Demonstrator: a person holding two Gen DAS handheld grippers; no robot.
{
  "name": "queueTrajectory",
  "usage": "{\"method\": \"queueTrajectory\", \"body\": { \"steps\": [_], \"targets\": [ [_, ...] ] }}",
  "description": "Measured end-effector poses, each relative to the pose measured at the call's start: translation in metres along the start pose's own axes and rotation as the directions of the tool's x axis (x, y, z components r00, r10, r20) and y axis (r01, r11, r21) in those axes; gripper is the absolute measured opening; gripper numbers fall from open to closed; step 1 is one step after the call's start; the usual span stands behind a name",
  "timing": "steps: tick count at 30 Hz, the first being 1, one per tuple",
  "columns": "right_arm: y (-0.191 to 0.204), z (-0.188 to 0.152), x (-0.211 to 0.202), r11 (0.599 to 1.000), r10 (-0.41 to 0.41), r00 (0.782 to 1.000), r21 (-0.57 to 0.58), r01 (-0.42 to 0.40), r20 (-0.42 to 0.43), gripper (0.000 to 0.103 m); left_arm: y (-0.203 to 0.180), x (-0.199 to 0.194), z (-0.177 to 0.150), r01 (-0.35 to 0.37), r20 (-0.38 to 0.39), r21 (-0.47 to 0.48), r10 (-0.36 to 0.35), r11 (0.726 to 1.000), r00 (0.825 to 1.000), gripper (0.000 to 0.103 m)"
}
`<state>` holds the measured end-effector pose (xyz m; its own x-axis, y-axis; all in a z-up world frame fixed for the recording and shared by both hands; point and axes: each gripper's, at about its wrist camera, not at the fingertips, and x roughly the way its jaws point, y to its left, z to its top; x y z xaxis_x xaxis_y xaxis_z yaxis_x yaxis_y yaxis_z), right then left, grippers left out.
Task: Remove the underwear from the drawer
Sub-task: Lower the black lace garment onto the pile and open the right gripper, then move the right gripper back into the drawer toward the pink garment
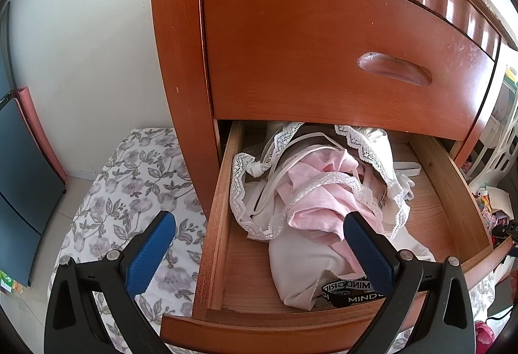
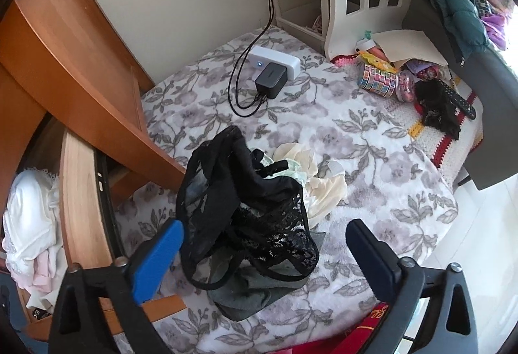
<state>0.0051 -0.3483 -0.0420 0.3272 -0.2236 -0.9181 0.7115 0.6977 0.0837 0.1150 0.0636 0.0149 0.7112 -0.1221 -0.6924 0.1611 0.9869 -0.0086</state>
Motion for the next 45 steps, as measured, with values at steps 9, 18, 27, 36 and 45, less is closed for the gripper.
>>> {"method": "queueTrajectory", "body": {
  "steps": [9,18,27,36,45],
  "targets": [
    [0.000,0.003,-0.008,1.000,0.002,0.998,0.004,-0.002,0.055,0.103,0.000,0.000,0.000,0.000,0.001,-0.001,0.000,1.000,1.000,0.103],
    [-0.004,0.008,-0.026,0.999,0.035,0.986,0.028,-0.040,0.161,0.103,0.001,0.000,0.000,0.000,0.001,-0.001,0.000,1.000,1.000,0.103],
    [0.007,0.016,-0.056,0.998,0.061,0.964,-0.039,-0.053,0.258,0.103,0.000,0.001,0.001,0.001,0.001,-0.001,-0.001,1.000,1.000,0.103],
    [0.032,0.018,-0.087,0.991,0.094,0.921,-0.123,-0.050,0.378,0.103,0.002,0.000,0.001,0.005,0.008,-0.013,-0.005,1.000,1.000,0.103],
    [0.097,0.008,-0.121,0.923,0.313,0.886,-0.329,-0.199,0.343,0.103,0.004,-0.002,0.000,0.000,0.017,-0.031,0.001,1.000,1.000,0.103]
  ]
}}
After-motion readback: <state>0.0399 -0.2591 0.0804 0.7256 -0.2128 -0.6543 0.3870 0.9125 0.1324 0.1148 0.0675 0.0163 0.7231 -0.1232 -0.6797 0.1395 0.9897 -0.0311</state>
